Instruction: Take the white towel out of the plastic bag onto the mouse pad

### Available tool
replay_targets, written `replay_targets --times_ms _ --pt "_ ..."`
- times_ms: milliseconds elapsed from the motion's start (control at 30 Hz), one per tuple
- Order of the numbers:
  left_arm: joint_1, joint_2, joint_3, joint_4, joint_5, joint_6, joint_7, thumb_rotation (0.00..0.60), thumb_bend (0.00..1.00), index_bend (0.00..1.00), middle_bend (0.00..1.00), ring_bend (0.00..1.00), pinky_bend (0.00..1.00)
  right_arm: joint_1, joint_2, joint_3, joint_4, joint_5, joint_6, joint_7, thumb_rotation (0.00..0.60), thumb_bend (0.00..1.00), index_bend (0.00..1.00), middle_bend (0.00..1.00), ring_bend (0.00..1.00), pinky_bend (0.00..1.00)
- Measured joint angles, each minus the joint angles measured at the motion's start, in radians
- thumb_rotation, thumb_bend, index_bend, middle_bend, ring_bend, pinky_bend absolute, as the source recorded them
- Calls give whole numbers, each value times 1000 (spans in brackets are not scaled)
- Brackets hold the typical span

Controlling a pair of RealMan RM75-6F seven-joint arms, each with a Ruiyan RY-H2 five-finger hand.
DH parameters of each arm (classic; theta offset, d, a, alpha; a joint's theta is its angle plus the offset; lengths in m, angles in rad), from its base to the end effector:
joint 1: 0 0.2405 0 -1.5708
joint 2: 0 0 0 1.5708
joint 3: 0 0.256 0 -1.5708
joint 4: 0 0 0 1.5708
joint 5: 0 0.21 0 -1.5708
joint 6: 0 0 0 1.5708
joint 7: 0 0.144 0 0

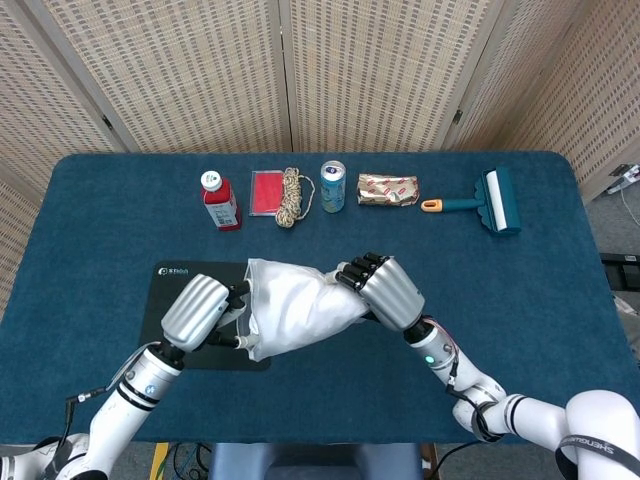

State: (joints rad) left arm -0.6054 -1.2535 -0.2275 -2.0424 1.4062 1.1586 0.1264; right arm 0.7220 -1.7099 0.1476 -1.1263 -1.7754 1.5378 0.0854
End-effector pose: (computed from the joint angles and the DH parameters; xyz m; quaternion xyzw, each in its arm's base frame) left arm -0.0705 0.2711 0.0865 -0.6763 -0.3873 -0.5599 0.2813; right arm -0.1080 -0.3213 0.0141 0.6718 -0.1517 0.6489 0.3233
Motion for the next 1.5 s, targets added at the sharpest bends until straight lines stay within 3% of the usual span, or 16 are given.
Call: replay_targets --times_ms 233,433,600,967,1133,1500 --pt "-6 -12 6 7 24 8 -25 600 22 491 1000 914 1000 4 -6 -2 4 4 -6 1 600 630 504 651 615 723" --pt "-9 -16 13 9 30 9 -42 600 266 515 1000 917 1000 4 -9 -4 9 7 -6 5 600 630 504 651 615 723" --pt "-11 -18 18 7 30 8 -49 600 399 536 1000 917 1000 4 -12 -7 13 10 -6 10 600 630 504 652 615 723" --pt "-12 -17 23 -8 16 10 -41 600 439 627 1000 917 1000 2 -14 -11 22 15 -9 16 600 630 504 651 615 723" --pt "-12 -14 24 -11 11 13 -32 600 563 668 1000 917 1000 3 -14 -14 23 15 -12 16 600 630 504 651 615 723" --pt "-6 -10 34 -8 -3 18 -13 600 685 642 974 867 1000 2 -15 -19 28 18 -16 18 600 630 504 651 614 723"
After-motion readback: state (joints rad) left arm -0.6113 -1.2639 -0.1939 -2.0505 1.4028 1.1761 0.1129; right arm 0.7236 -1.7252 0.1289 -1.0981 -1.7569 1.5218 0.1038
